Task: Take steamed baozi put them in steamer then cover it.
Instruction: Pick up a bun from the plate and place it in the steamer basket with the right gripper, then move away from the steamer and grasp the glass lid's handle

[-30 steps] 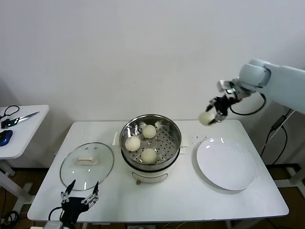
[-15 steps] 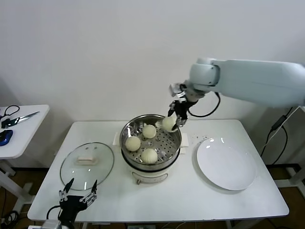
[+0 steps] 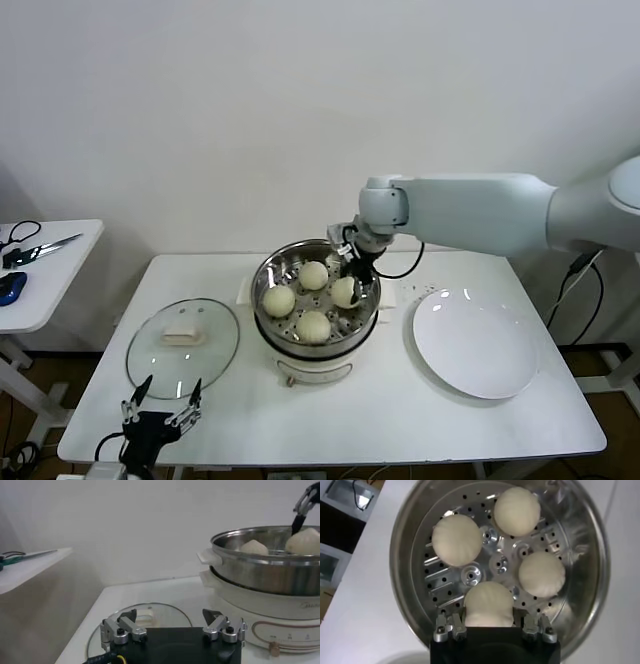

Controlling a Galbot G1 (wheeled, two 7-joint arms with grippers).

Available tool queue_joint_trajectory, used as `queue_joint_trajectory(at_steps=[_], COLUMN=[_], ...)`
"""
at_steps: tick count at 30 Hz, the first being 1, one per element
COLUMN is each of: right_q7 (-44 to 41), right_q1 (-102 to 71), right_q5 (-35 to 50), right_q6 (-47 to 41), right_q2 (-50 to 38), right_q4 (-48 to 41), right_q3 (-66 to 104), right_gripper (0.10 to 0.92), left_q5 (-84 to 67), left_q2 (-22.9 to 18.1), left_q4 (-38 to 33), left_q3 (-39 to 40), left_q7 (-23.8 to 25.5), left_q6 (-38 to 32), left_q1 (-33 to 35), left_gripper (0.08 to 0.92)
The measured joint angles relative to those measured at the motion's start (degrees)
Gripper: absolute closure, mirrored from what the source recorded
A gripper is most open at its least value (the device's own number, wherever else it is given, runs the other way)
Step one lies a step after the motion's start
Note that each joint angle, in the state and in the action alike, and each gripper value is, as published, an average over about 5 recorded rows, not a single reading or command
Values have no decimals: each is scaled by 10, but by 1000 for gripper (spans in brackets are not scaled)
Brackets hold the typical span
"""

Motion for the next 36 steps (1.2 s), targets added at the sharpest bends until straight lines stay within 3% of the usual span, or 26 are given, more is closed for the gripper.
queue_joint_trajectory(at_steps=[5, 12, 18, 27, 36], right_q7=[4, -6, 14, 168, 335], right_q1=[-11, -5, 12, -18, -215], right_q5=[-6, 7, 62, 182, 207], right_q6=[0, 13, 8, 21, 55], right_q2=[4, -5, -43, -165, -330], right_q4=[-8, -6, 4, 48, 128], right_q3=[2, 15, 51, 167, 405], right_gripper=[388, 232, 203, 203, 203], left_q5=[0, 0, -2, -9, -4], left_q2=[0, 0, 0, 5, 14], left_q4=[-1, -3, -4, 1, 5], left_q3=[0, -1, 0, 4, 4], left_q7=[0, -1, -4, -17, -39], left_q6=[0, 1, 2, 0, 7], left_q1=[1, 2, 2, -8, -31], left_gripper=[177, 177, 177, 177, 177])
